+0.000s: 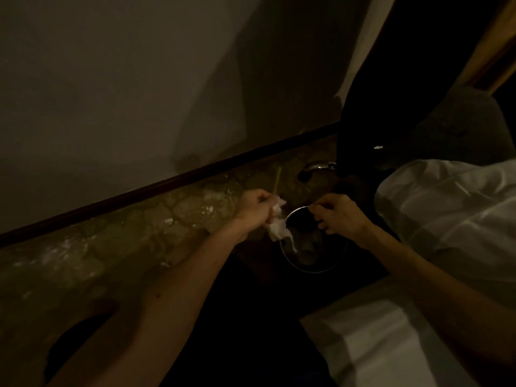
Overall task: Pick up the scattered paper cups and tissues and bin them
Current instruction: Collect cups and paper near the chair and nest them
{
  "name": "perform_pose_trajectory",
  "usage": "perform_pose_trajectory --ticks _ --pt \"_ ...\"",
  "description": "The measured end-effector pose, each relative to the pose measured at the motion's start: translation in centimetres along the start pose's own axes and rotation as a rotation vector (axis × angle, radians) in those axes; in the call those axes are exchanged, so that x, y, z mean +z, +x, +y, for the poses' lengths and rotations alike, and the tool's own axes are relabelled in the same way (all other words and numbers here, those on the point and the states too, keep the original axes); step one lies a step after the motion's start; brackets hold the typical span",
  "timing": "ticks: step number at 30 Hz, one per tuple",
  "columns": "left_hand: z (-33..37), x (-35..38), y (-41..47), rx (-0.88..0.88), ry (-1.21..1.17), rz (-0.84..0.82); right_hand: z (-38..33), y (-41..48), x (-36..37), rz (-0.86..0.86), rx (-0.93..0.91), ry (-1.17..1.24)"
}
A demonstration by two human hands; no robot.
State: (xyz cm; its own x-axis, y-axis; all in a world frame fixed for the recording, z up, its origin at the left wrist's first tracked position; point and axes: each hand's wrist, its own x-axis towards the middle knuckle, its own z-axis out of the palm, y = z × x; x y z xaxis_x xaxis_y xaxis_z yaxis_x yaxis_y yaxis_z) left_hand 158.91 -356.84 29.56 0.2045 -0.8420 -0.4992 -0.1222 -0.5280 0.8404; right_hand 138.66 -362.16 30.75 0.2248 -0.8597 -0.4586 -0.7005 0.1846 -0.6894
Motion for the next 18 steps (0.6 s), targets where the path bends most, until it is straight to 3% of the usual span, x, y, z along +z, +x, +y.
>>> perform_pose_trajectory --ticks 4,7,15,18 --pt "1.9 -6.7 -3.7 0.155 0.124 0.267 -4.9 -2.0 2.3 0.012 -0.166 -0.022" --pt "1.4 -10.5 -5.5 0.174 0.14 0.368 -7.0 -2.3 5.2 -0.04 -0.165 0.001" --pt "-7.0 -15.0 1.6 0.064 0.112 0.339 -1.5 3.8 16.5 -0.223 0.058 0.044" --pt "-11.2 -15.4 7.6 -0.051 0.077 0.234 1.5 8.2 20.2 -0.231 0.207 0.014"
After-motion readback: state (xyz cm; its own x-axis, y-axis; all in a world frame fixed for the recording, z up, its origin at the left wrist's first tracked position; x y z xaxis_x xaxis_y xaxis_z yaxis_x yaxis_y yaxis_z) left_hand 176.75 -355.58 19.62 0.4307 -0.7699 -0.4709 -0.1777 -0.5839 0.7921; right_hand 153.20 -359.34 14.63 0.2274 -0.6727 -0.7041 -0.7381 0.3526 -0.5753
